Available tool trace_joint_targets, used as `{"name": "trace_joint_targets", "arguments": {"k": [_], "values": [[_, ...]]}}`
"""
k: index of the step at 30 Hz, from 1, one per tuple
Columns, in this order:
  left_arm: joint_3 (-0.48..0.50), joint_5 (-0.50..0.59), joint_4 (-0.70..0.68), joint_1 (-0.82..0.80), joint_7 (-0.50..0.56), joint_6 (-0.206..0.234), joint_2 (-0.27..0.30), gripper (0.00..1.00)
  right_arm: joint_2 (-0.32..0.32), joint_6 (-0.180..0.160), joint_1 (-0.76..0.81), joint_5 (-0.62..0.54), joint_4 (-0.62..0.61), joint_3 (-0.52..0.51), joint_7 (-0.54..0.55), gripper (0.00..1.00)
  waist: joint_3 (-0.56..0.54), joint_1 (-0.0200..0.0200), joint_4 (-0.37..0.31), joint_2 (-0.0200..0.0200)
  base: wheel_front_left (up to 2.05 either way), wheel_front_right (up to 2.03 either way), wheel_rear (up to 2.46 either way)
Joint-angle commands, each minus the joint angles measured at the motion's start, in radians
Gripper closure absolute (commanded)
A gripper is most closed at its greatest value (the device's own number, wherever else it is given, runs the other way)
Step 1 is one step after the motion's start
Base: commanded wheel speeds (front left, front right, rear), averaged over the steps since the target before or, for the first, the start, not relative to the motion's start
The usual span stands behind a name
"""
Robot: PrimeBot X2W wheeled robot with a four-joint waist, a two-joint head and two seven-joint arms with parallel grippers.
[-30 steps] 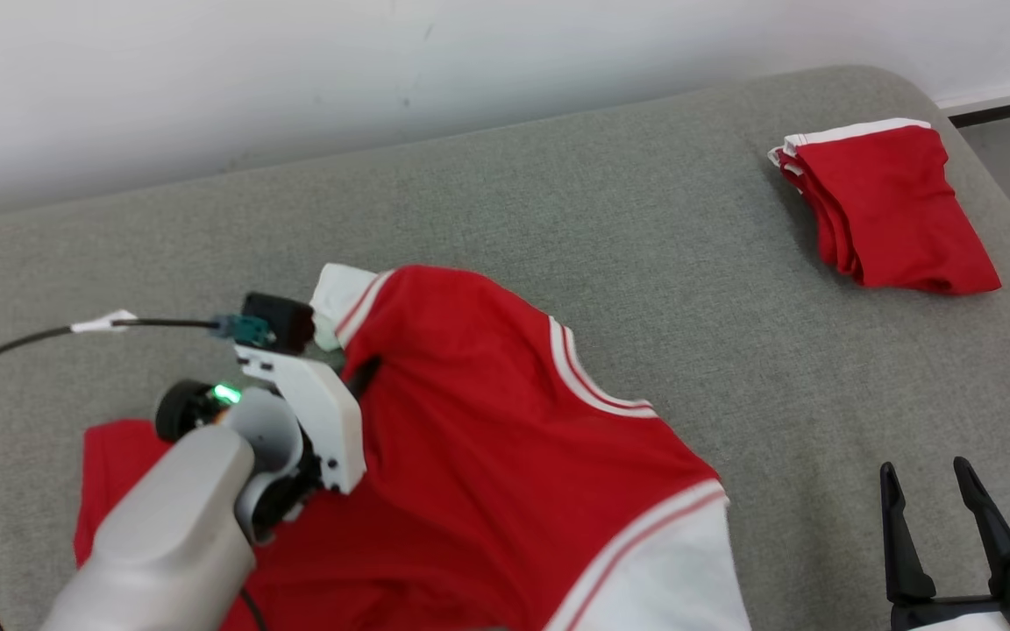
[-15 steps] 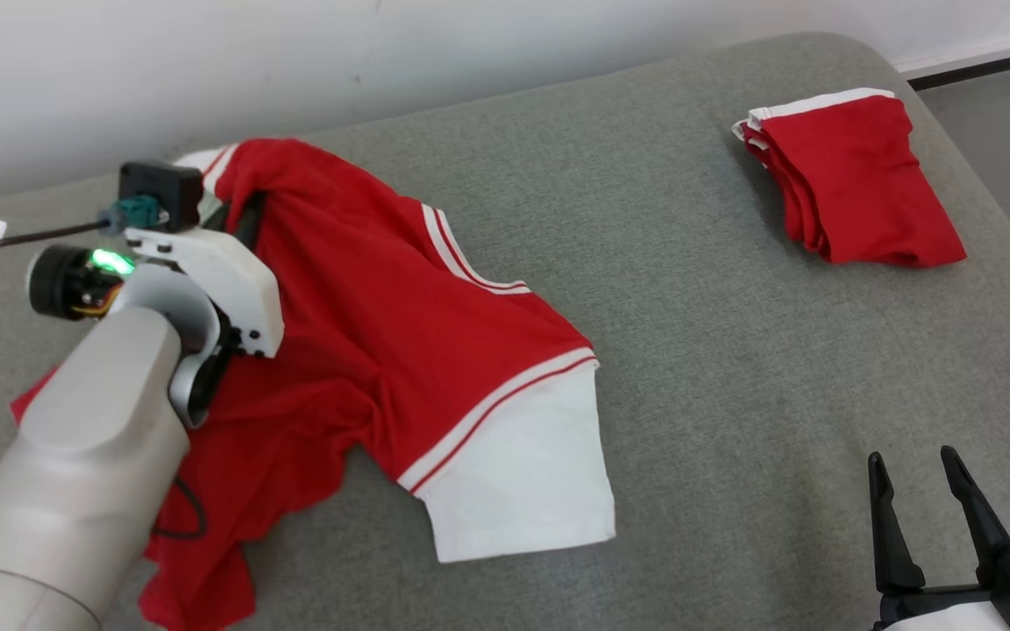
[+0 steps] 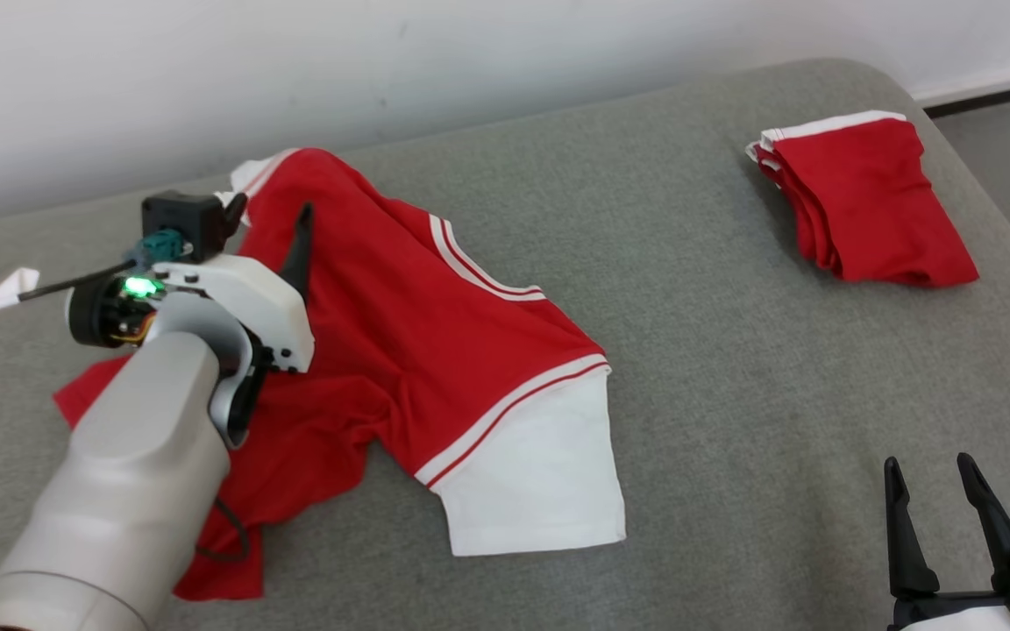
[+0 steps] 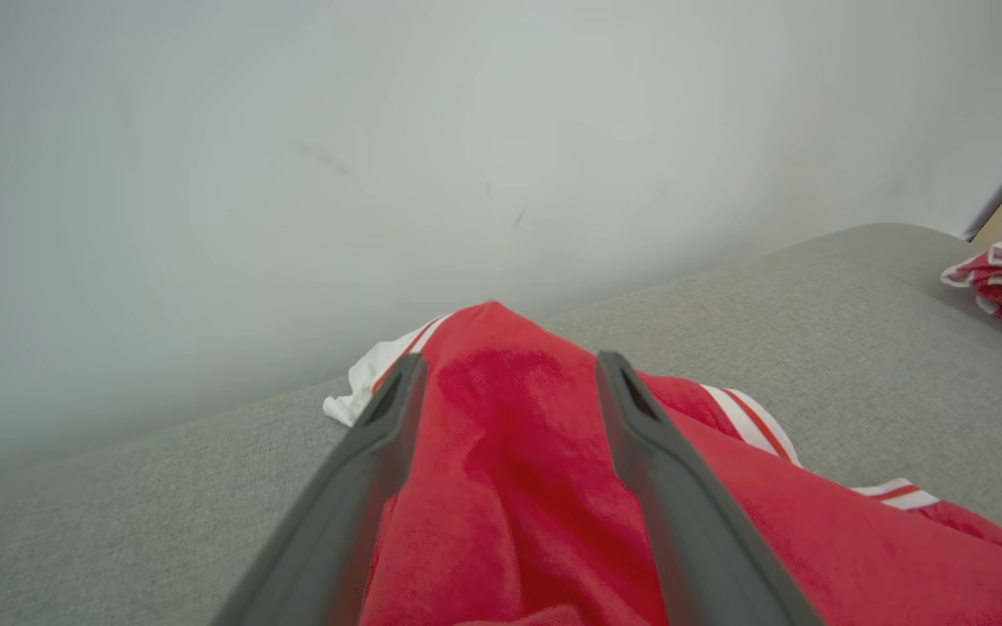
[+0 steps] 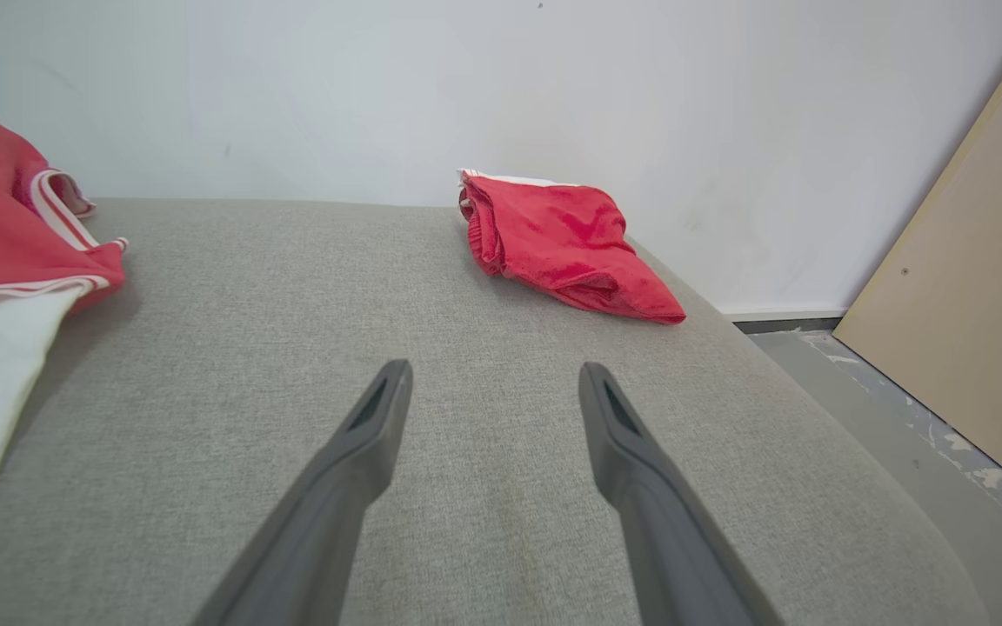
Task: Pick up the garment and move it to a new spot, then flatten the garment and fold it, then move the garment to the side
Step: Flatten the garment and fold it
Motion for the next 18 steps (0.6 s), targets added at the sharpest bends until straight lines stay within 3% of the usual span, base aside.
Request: {"name": "trace_joint_targets", "arguments": {"k": [1, 9, 18], "values": [[0.009, -0.012, -0.005, 0.022, -0.016, 0.005, -0.004, 0.0, -0.002, -0.002, 0.013, -0.009, -0.003, -0.009, -0.003, 0.0, -0.027, 0.0, 0.025, 0.0, 0.0, 0.0, 0.0], [0.049, -0.021, -0.146, 0.178, -0.05, 0.053, -0.034, 0.0, -0.002, -0.002, 0.055, -0.026, -0.02, -0.046, -0.003, 0.0, -0.135, 0.0, 0.102, 0.0, 0.0, 0.0, 0.0], [0.148, 0.086, -0.549, 0.526, -0.05, 0.182, -0.006, 0.0, -0.002, -0.002, 0.093, -0.052, -0.037, -0.088, -0.003, 0.0, -0.208, 0.0, 0.185, 0.0, 0.0, 0.0, 0.0]]}}
